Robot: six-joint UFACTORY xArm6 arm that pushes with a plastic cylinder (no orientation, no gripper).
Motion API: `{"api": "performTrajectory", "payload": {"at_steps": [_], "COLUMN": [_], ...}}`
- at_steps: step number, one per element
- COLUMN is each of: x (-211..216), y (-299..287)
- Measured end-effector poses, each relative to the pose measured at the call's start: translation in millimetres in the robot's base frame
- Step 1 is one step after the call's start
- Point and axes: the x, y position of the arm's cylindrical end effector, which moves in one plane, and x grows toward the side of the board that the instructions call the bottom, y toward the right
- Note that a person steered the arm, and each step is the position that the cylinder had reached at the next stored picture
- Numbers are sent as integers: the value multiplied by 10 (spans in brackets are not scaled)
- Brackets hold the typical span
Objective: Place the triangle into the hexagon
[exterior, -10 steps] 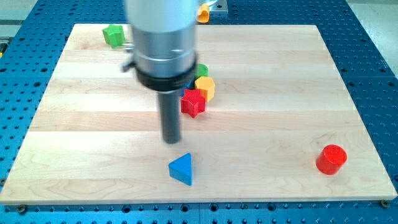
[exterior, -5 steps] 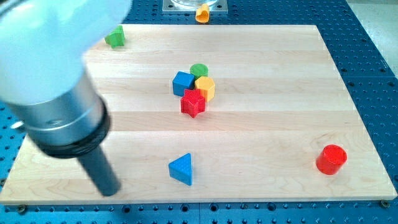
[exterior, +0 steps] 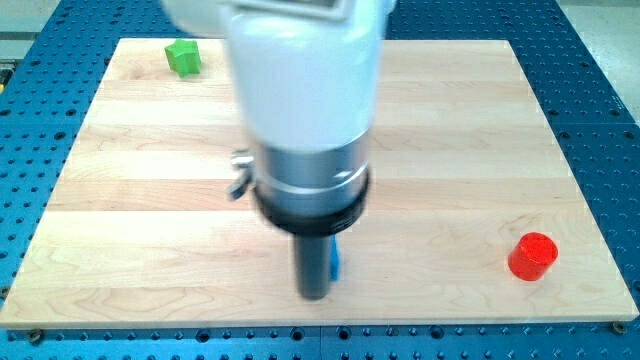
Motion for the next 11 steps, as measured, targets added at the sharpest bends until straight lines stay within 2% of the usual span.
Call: {"api": "performTrajectory", "payload": {"at_steps": [1, 2, 3, 4, 5, 7, 8, 11], "x": [-405, -623, -675, -675, -670, -783, -774, -1194], "y": [312, 263, -22, 1, 132, 780, 786, 594]}}
